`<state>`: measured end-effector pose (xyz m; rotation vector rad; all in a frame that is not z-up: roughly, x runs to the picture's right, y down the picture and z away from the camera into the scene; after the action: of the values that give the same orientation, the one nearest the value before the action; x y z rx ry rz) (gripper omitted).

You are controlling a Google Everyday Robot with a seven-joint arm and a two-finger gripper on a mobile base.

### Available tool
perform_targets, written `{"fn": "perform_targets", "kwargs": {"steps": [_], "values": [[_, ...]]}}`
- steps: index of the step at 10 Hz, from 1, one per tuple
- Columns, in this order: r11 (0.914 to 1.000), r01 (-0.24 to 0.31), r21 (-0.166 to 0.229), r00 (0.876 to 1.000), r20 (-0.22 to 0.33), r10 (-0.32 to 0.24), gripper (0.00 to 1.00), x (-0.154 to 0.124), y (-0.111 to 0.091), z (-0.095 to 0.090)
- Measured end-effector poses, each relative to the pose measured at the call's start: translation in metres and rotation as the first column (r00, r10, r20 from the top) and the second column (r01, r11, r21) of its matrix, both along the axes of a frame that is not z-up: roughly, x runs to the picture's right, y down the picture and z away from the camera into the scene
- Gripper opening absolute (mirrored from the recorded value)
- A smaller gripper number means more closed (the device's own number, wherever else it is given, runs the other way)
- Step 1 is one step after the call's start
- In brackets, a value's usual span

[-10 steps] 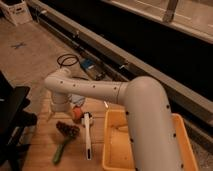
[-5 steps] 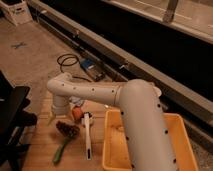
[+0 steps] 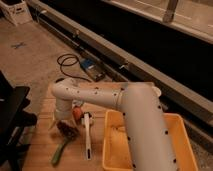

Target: Place grapes in tray

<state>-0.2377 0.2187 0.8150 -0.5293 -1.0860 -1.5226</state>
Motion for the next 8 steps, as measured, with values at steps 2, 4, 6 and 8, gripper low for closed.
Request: {"fn": "perform_targets", "kwargs": {"steps": [2, 4, 6, 8], "values": [[0.9998, -0.001, -0.019, 1.0, 0.014, 0.002, 0.7, -0.0035, 0.0049, -0.0004], [0.9996, 0.011, -0.028, 1.0, 0.017, -0.011, 0.5, -0.0011, 0.0078, -0.0024], [0.9996, 0.009, -0.028, 1.0, 0.016, -0.009, 0.3, 0.0001, 0.0052, -0.0031], [0.9996, 0.009, -0.027, 1.0, 0.018, -0.009, 0.12, -0.0004, 0.0052, -0.0031]]}}
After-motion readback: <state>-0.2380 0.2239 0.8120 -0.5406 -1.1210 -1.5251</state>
